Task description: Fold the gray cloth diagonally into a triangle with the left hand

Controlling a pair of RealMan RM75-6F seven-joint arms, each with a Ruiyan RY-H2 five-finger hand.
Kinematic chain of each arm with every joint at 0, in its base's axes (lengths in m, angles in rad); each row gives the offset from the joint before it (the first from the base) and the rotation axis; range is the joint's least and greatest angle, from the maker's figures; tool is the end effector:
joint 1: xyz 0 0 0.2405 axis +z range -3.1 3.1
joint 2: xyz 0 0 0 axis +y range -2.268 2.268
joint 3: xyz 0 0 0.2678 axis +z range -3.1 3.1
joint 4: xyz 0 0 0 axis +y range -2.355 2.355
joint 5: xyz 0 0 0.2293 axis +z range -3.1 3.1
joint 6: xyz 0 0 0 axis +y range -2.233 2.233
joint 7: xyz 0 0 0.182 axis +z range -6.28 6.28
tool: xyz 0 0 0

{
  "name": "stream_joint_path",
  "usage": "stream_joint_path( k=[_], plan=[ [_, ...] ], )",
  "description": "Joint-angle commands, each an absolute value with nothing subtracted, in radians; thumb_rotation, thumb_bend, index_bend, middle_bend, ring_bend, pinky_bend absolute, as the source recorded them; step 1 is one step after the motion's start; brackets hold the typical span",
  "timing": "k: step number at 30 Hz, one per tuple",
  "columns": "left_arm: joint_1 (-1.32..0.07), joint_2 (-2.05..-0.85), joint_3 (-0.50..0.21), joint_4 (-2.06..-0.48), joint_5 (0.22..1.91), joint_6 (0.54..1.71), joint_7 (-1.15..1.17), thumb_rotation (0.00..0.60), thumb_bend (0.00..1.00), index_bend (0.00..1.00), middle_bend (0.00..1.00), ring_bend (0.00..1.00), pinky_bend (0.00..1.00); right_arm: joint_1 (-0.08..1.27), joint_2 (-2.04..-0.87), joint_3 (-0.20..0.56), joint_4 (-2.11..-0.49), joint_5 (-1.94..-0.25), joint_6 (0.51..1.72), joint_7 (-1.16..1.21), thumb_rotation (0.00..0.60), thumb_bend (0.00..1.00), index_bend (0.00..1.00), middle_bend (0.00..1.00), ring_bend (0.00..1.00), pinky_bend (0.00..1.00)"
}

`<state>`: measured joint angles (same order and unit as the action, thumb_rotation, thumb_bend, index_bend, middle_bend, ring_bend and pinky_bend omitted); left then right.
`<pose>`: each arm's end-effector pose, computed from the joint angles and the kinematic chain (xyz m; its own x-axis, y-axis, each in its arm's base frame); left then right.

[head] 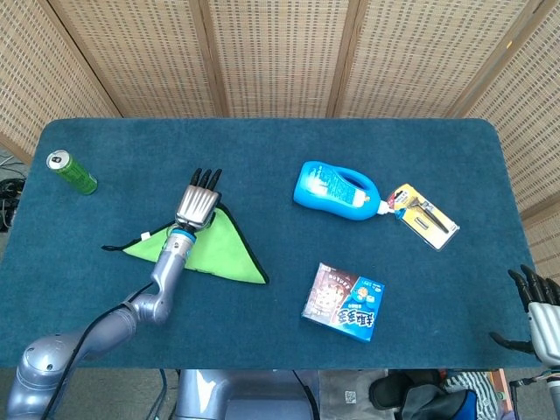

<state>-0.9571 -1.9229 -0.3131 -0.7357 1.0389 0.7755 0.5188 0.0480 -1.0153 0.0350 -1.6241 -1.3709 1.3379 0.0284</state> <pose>-0.1483 0.4953 -0.0994 0.7048 0.1243 0.6984 0.7004 -0.2782 -0.6573 -0.3764 -0.2013 0.1661 0.4159 -0.1667 0.8940 -0.8833 0.1598 0.4407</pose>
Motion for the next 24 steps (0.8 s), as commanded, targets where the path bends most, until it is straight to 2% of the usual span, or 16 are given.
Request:
stream_joint_path(
  k=[1,5,7,17,21,24],
  plan=[
    [-0.954,-1.924,-0.302,-0.738,1.027,0.774,0.547,0.600,0.46,0.39,0.00,0.00,0.00,0.047,-1.014,0.037,-1.625,-1.371,1.341,0.032,0.600,0.00,0.00,0.00,0.00,0.00],
    [-0.945,-1.925,-0.300,-0.740,0.991,0.778,0.601,0.600,0.46,0.07,0.00,0.00,0.00,0.045,-1.014,0.036,-1.626,-1.376,1.346,0.033,0.600,0.00,0.00,0.00,0.00,0.00],
    [-0.943,-1.923,-0.303,-0.746,0.966,0.776,0.631,0.600,0.46,0.01,0.00,0.00,0.00,0.045,-1.014,0.036,-1.628,-1.379,1.349,0.032,0.600,0.00,0.00,0.00,0.00,0.00],
    [-0.907,-1.866,-0.316,-0.853,0.951,0.845,0.610,0.600,0.45,0.00,0.00,0.00,0.00,0.045,-1.016,0.034,-1.630,-1.384,1.350,0.025,0.600,0.00,0.00,0.00,0.00,0.00],
    [-0.851,-1.791,-0.306,-0.994,0.979,0.925,0.573,0.600,0.45,0.00,0.00,0.00,0.00,0.046,-1.016,0.034,-1.629,-1.384,1.349,0.025,0.600,0.00,0.00,0.00,0.00,0.00],
    [-0.773,-1.692,-0.272,-1.169,1.018,1.025,0.566,0.600,0.40,0.00,0.00,0.00,0.00,0.046,-1.017,0.034,-1.631,-1.387,1.353,0.018,0.600,0.00,0.00,0.00,0.00,0.00]
  ],
)
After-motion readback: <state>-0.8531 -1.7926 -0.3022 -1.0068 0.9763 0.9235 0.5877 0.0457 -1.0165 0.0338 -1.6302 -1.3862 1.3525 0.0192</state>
